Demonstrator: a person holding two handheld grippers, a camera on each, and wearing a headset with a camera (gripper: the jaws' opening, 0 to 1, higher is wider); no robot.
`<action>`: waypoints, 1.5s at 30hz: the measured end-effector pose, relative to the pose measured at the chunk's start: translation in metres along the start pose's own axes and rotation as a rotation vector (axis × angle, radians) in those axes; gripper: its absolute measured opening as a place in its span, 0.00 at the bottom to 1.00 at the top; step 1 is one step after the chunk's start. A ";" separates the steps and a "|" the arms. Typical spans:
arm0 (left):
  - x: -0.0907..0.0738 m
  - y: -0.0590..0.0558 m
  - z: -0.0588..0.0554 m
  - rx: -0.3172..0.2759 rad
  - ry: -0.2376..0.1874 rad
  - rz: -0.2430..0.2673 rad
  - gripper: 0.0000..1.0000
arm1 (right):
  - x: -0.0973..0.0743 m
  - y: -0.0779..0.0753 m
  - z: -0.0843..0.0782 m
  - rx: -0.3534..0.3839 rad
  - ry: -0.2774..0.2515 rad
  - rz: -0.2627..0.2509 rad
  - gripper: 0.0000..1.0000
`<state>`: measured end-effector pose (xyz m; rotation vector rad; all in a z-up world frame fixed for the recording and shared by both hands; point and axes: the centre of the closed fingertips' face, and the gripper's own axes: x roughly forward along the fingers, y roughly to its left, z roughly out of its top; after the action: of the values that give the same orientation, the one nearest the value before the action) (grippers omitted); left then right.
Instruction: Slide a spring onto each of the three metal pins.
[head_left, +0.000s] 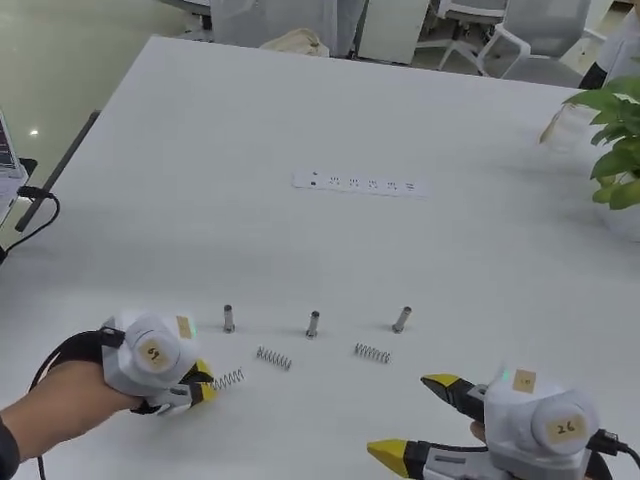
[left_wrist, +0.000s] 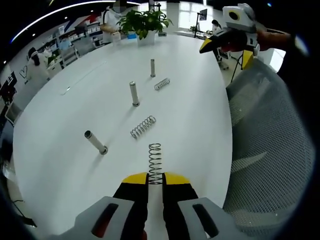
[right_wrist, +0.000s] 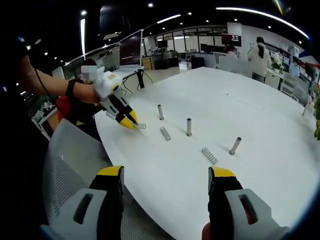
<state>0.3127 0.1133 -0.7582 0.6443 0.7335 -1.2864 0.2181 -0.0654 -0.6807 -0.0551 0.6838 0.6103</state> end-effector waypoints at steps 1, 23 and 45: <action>-0.001 -0.002 0.002 -0.003 -0.007 0.002 0.02 | 0.001 0.000 0.000 0.000 -0.001 0.001 0.67; -0.003 -0.066 0.055 0.202 -0.061 -0.032 0.02 | 0.014 0.022 0.006 -0.017 -0.016 0.086 0.60; -0.011 -0.098 0.109 0.363 -0.131 -0.060 0.02 | 0.021 0.041 0.020 -0.034 -0.057 0.217 0.40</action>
<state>0.2280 0.0191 -0.6841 0.8253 0.4158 -1.5184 0.2202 -0.0159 -0.6717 0.0048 0.6287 0.8296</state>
